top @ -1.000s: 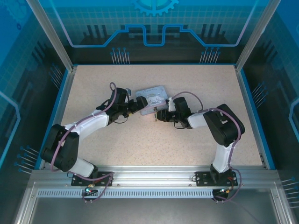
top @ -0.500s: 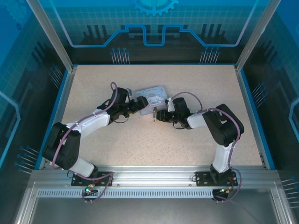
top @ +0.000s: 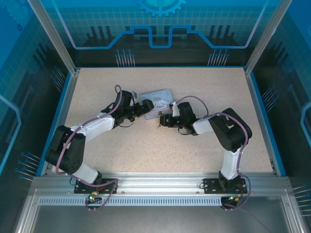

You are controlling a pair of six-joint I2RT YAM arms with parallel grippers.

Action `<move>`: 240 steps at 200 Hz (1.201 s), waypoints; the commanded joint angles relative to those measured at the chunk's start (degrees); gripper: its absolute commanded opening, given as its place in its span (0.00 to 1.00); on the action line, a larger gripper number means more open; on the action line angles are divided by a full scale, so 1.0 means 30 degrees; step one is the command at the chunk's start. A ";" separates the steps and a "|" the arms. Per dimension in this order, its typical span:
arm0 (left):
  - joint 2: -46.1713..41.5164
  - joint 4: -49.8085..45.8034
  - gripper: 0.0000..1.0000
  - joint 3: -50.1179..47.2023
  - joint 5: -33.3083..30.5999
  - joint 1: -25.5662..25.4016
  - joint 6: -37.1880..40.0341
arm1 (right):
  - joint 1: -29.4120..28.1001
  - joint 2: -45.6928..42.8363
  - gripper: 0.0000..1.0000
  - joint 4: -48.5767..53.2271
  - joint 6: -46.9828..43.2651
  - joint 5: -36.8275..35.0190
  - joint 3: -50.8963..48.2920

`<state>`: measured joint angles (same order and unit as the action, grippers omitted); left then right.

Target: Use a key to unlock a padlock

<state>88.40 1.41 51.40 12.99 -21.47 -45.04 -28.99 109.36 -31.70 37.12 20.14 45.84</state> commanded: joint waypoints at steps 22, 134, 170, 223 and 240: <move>0.0359 0.0293 0.99 0.0622 0.0561 0.0217 -0.0097 | -0.0693 0.0605 0.40 -0.0433 -0.0495 -0.0018 -0.0114; 0.0657 0.0532 0.99 0.0937 0.0781 0.0215 -0.0288 | -0.1349 0.0257 0.26 -0.0749 0.0245 -0.2494 -0.1424; 0.0709 0.0416 0.99 0.1061 0.0682 0.0273 -0.0222 | -0.1332 0.0094 0.11 -0.0554 0.0499 -0.2758 -0.1444; 0.0683 0.0144 0.99 0.1257 0.0722 0.0391 0.0027 | -0.1319 -0.0536 0.24 -0.1268 0.0748 -0.2667 -0.2112; 0.0680 -0.0046 0.99 0.1353 0.0579 0.0435 0.0282 | -0.1292 -0.0821 0.36 -0.1540 0.0834 -0.2917 -0.2423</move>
<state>90.04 2.37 53.23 14.00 -20.86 -45.04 -32.38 108.20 -37.71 39.22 12.82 41.06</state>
